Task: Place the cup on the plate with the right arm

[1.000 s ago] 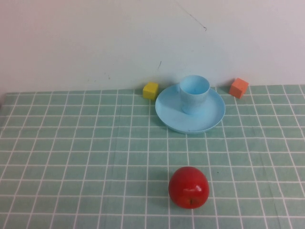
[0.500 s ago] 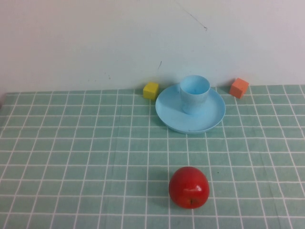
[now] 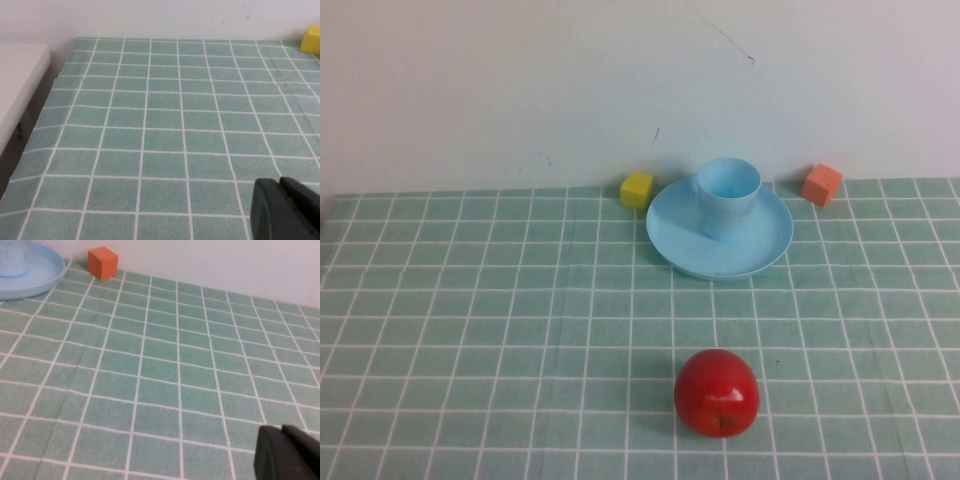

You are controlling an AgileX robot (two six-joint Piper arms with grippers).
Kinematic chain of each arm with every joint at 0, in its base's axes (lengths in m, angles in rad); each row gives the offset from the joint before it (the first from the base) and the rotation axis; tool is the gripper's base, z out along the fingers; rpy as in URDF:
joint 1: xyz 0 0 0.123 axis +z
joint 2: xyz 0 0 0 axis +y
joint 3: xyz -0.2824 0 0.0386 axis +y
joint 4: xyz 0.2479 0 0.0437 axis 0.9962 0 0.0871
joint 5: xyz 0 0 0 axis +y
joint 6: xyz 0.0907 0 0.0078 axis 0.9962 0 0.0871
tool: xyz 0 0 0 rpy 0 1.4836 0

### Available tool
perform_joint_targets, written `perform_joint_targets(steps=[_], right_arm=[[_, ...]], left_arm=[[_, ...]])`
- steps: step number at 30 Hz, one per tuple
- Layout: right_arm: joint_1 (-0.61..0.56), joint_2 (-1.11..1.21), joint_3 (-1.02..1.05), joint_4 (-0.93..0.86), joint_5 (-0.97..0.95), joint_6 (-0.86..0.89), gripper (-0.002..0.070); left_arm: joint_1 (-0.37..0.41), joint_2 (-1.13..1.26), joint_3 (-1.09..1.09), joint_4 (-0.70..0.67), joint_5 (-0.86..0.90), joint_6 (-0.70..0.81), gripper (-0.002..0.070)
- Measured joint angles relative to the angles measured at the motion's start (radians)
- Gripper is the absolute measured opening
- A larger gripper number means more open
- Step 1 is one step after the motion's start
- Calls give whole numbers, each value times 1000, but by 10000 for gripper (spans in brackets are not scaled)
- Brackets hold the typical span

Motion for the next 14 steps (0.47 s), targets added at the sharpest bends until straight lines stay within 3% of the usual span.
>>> perform_joint_targets(steps=[14], right_arm=[[0,-9,0,0,0,0,-3]], left_arm=[[0,0,0,0,0,0,-3]])
